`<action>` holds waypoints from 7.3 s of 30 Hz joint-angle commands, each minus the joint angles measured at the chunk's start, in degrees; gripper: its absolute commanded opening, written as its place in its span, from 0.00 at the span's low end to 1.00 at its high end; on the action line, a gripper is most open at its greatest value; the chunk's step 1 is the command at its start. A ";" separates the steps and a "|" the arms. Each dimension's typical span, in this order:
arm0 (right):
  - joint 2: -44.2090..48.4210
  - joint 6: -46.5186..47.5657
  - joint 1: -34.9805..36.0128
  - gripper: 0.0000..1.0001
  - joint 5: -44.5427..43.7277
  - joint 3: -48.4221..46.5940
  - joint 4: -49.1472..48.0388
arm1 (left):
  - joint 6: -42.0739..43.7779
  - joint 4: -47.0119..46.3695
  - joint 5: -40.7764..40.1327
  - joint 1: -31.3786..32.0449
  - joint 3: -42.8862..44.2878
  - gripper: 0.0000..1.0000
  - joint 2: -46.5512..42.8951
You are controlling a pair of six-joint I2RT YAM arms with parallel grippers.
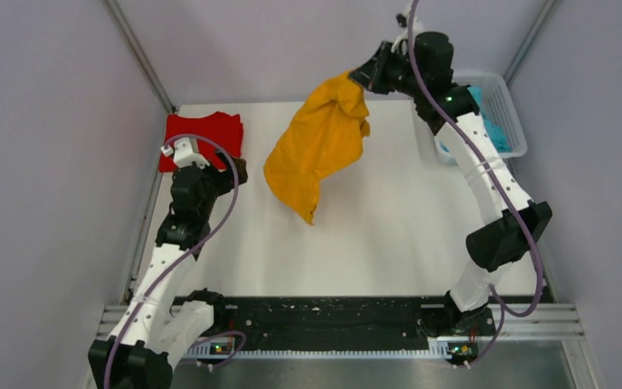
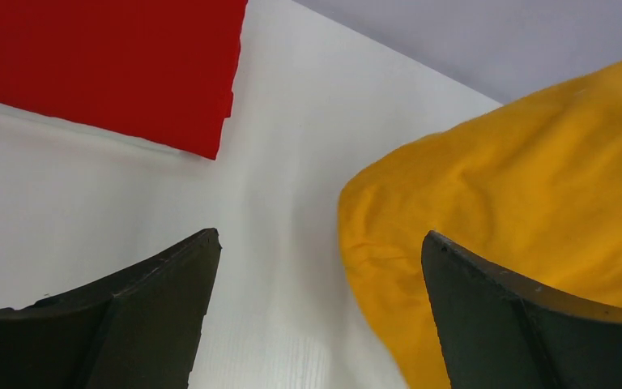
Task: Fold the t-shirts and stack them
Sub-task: Move the tshirt to the center of the board, then flatten out the tshirt
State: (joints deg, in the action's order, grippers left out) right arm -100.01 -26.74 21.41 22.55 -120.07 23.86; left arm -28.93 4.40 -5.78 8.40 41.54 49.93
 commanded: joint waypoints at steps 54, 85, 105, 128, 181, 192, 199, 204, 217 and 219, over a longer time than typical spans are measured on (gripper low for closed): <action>21.59 0.79 -7.05 0.79 -20.94 71.93 -22.16 | -4.38 9.83 13.95 12.96 10.04 0.00 43.57; 23.08 14.38 -6.97 0.00 -28.88 53.02 -20.67 | 4.41 16.28 -18.10 12.19 25.41 0.00 26.54; 42.21 22.88 -6.91 0.00 -15.40 23.58 -3.51 | 22.86 -1.21 -11.61 12.14 35.28 0.00 -4.79; 4.38 17.02 -7.02 0.02 -18.60 34.19 -10.22 | 2.13 17.22 -5.69 -2.16 19.05 0.00 26.98; 29.66 -0.61 0.74 0.99 -26.86 70.82 7.42 | 0.89 24.40 9.49 -7.86 24.31 0.61 53.56; 30.70 -1.46 0.73 0.99 -28.08 71.66 7.60 | 1.15 24.85 11.17 -7.70 25.71 0.46 56.68; 30.90 -1.54 0.74 0.99 -28.65 71.96 7.61 | 1.83 28.59 6.75 -6.59 28.81 0.39 58.36; 31.05 -1.63 0.73 0.99 -29.31 72.33 7.60 | 2.38 30.78 4.67 -5.49 30.20 0.34 60.07; 32.42 0.64 5.22 0.99 -30.17 73.05 11.03 | 2.78 29.46 3.33 -4.80 29.09 0.00 58.83; 31.89 0.02 8.42 0.99 -30.98 72.89 12.98 | 2.65 28.02 4.40 -4.80 27.98 0.00 57.54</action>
State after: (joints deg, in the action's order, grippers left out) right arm -69.08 -27.00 24.86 -6.57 -47.22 33.58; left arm -26.70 33.76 -1.34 3.31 72.27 108.05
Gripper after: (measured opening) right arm 0.987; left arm 0.022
